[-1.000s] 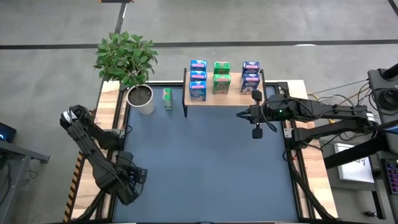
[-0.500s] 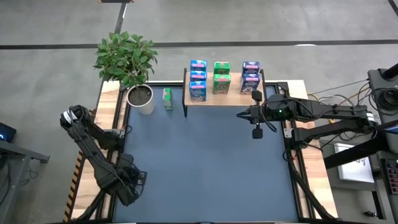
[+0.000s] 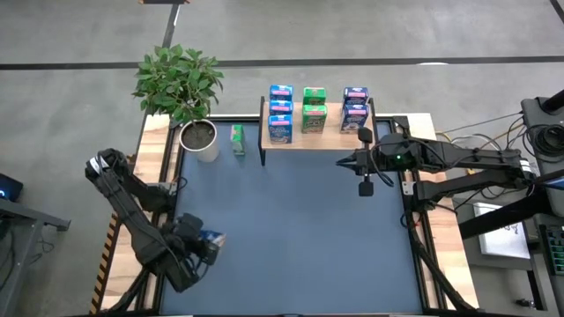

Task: Stack cereal on shelf
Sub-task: Put the blue cereal box on the shelf aligned with the other blue cereal boxes

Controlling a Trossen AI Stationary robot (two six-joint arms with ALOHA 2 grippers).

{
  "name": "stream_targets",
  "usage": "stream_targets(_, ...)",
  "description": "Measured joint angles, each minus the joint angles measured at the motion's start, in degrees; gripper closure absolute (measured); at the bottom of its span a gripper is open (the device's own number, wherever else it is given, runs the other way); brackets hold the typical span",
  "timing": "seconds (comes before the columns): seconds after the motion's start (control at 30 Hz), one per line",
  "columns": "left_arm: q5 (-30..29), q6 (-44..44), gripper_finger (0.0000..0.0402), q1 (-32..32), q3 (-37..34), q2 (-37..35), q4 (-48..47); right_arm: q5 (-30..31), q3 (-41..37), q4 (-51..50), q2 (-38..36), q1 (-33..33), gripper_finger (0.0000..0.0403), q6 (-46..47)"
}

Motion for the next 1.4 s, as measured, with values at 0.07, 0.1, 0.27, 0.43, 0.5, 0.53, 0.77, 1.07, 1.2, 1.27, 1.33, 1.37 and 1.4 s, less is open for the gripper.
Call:
stream_targets(0.07, -4.13, 7.51, 0.0228, 1.96, 2.37, 0.00, 0.33, -0.02, 0.00, -0.61, -0.27, 0.00, 0.0394, 0.05)
stream_targets(0.1, -5.95, 12.28, 0.0228, 3.21, 3.49, 0.00, 0.69, 0.00, 0.00, -1.05, -0.36, 0.00, 0.0394, 0.07)
stream_targets(0.27, -10.31, 41.64, 0.0229, 11.60, 8.55, 0.00, 8.14, -0.04, 0.00, -3.05, -0.94, 0.02, 0.0394, 1.76)
stream_targets(0.43, -9.13, 74.31, 0.0234, 20.67, 11.55, 0.00, 21.58, -0.16, 0.00, -6.34, -1.56, 0.14, 0.0394, 4.18)
stream_targets(0.5, -7.51, 85.27, 0.0236, 23.70, 12.73, 0.00, 25.39, -0.38, -0.03, -7.62, -1.77, 0.26, 0.0394, 5.45)
stream_targets(0.53, -7.21, 89.65, 0.0237, 25.09, 13.40, 0.00, 26.71, -0.37, -0.05, -8.13, -1.91, 0.50, 0.0394, 6.02)
stream_targets(0.77, -5.03, 112.05, 0.0238, 33.40, 16.45, -0.02, 32.49, -0.41, -1.67, -8.94, -3.53, 3.74, 0.0394, 9.93)
stream_targets(1.07, 3.43, 123.64, 0.0238, 41.32, 17.29, -0.02, 40.42, -0.36, -4.25, -9.87, -9.09, 8.91, 0.0394, 15.80)
stream_targets(1.2, 4.97, 126.49, 0.0238, 43.69, 17.29, -0.02, 42.82, -0.35, -5.61, -9.81, -12.09, 10.29, 0.0394, 17.09)
stream_targets(1.27, 5.86, 128.27, 0.0238, 44.74, 17.29, -0.02, 44.32, -0.35, -6.10, -9.33, -13.05, 10.56, 0.0394, 17.37)
stream_targets(1.33, 6.32, 129.91, 0.0238, 45.74, 17.29, -0.02, 46.19, -0.35, -6.44, -8.64, -13.53, 10.64, 0.0394, 17.25)
stream_targets(1.37, 6.61, 130.55, 0.0238, 46.23, 17.29, -0.02, 47.28, -0.35, -6.45, -8.42, -13.62, 10.64, 0.0394, 17.13)
stream_targets(1.4, 7.23, 131.16, 0.0238, 46.79, 17.29, -0.02, 48.33, -0.35, -6.45, -8.24, -13.60, 10.64, 0.0394, 16.97)
